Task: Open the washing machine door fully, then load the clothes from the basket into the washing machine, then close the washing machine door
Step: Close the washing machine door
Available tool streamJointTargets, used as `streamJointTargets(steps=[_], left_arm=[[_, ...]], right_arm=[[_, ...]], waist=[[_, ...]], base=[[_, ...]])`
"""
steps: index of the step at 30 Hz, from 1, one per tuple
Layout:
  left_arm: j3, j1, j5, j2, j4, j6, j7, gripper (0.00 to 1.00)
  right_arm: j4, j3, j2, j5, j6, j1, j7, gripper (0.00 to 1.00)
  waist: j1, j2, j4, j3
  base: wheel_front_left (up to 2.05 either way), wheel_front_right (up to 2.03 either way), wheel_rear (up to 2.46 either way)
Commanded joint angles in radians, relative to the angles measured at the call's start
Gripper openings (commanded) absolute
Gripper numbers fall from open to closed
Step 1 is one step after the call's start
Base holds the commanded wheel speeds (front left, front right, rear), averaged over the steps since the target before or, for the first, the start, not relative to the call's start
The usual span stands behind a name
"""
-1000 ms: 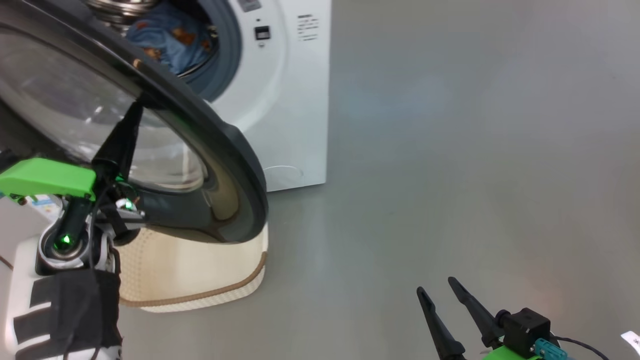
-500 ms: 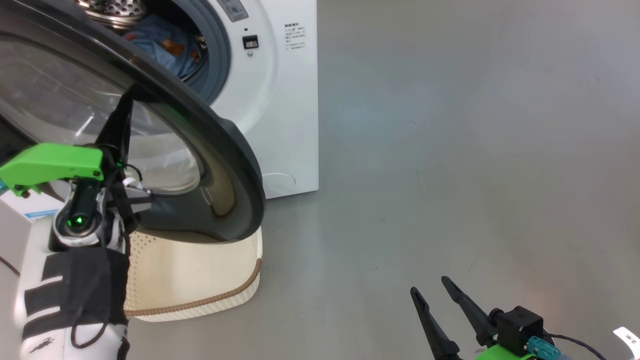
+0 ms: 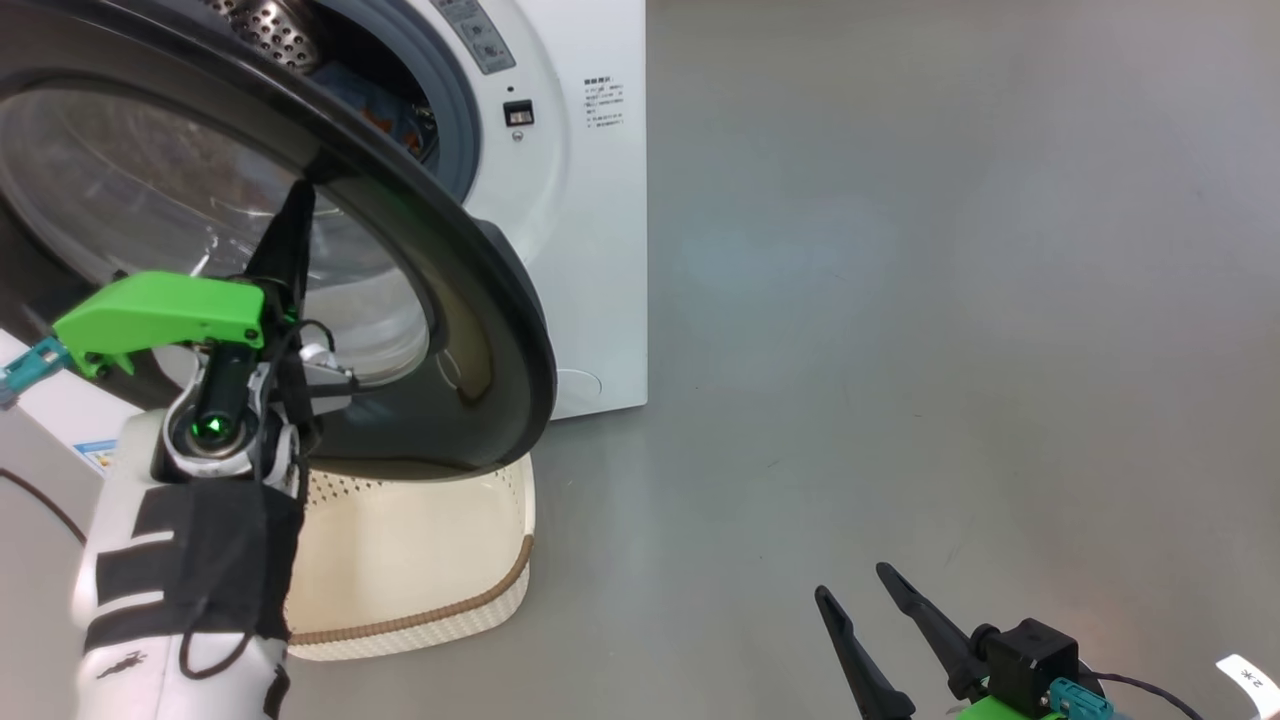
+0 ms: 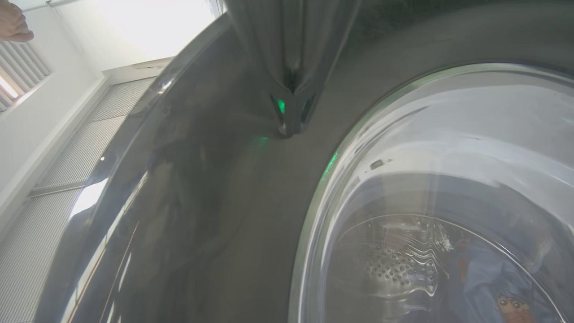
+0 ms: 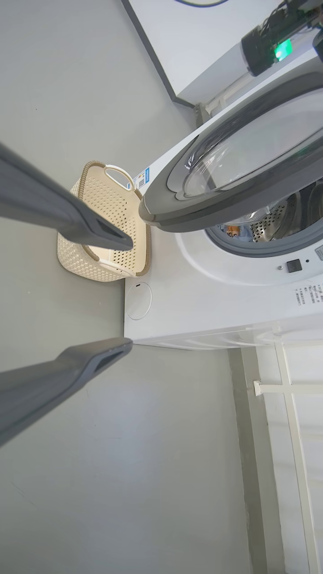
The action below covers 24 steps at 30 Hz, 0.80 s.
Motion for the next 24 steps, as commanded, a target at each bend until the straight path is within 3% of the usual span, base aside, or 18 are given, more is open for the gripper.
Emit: streamJointTargets(steps=[1, 6, 12, 13, 14, 16, 17, 18, 19, 24], left_arm=[[0.010, -0.046, -0.014, 0.025, -0.025, -0.010, -0.004, 0.00], [-0.007, -0.028, -0.024, 0.027, -0.022, -0.010, -0.011, 0.00], [-0.054, 0.015, 0.035, 0.073, -0.020, -0.010, -0.047, 0.00], [-0.073, 0.028, 0.065, 0.092, -0.020, -0.010, -0.063, 0.09], [-0.087, 0.043, 0.086, 0.105, -0.017, -0.010, -0.079, 0.33], [-0.112, 0.069, 0.121, 0.133, -0.025, -0.010, -0.109, 0.48], [-0.132, 0.085, 0.148, 0.152, -0.034, -0.010, -0.128, 0.66], [-0.149, 0.103, 0.166, 0.166, -0.043, -0.010, -0.143, 0.94], [-0.163, 0.122, 0.186, 0.183, -0.049, -0.010, -0.162, 1.00], [-0.242, 0.235, 0.305, 0.269, -0.088, -0.010, -0.288, 1.00]], right_arm=[[-0.019, 0.021, -0.004, 0.008, 0.002, -0.010, -0.005, 1.00], [-0.022, 0.011, 0.000, 0.008, 0.002, -0.004, -0.005, 1.00], [-0.024, -0.008, 0.009, 0.005, 0.002, 0.005, -0.005, 1.00], [-0.025, -0.009, 0.011, 0.004, 0.002, 0.004, -0.005, 1.00], [-0.026, -0.012, 0.013, 0.004, 0.002, 0.004, -0.005, 1.00], [-0.029, -0.018, 0.015, 0.003, 0.002, 0.003, -0.005, 1.00], [-0.030, -0.021, 0.016, 0.002, 0.002, 0.003, -0.005, 1.00], [-0.032, -0.026, 0.017, 0.002, 0.002, 0.004, -0.005, 1.00], [-0.033, -0.030, 0.018, 0.001, 0.002, 0.007, -0.005, 1.00], [-0.037, -0.039, 0.021, -0.005, 0.002, 0.012, -0.005, 1.00]], waist=[[0.0000, 0.0000, 0.000, 0.000], [0.0000, 0.0000, 0.007, -0.001], [0.0000, 0.0000, 0.030, -0.011], [0.0000, 0.0000, 0.033, -0.014], [0.0000, 0.0000, 0.035, -0.016], [0.0000, 0.0000, 0.041, -0.020], [0.0000, 0.0000, 0.043, -0.022], [0.0000, 0.0000, 0.048, -0.024], [0.0000, 0.0000, 0.053, -0.027], [0.0000, 0.0000, 0.066, -0.042]], base=[[0.00, 0.00, 0.00], [0.00, 0.00, 0.00], [0.00, 0.00, 0.00], [0.00, 0.00, 0.00], [0.00, 0.00, 0.00], [0.00, 0.00, 0.00], [0.00, 0.00, 0.00], [0.00, 0.00, 0.00], [0.00, 0.00, 0.00], [0.00, 0.00, 0.00]])
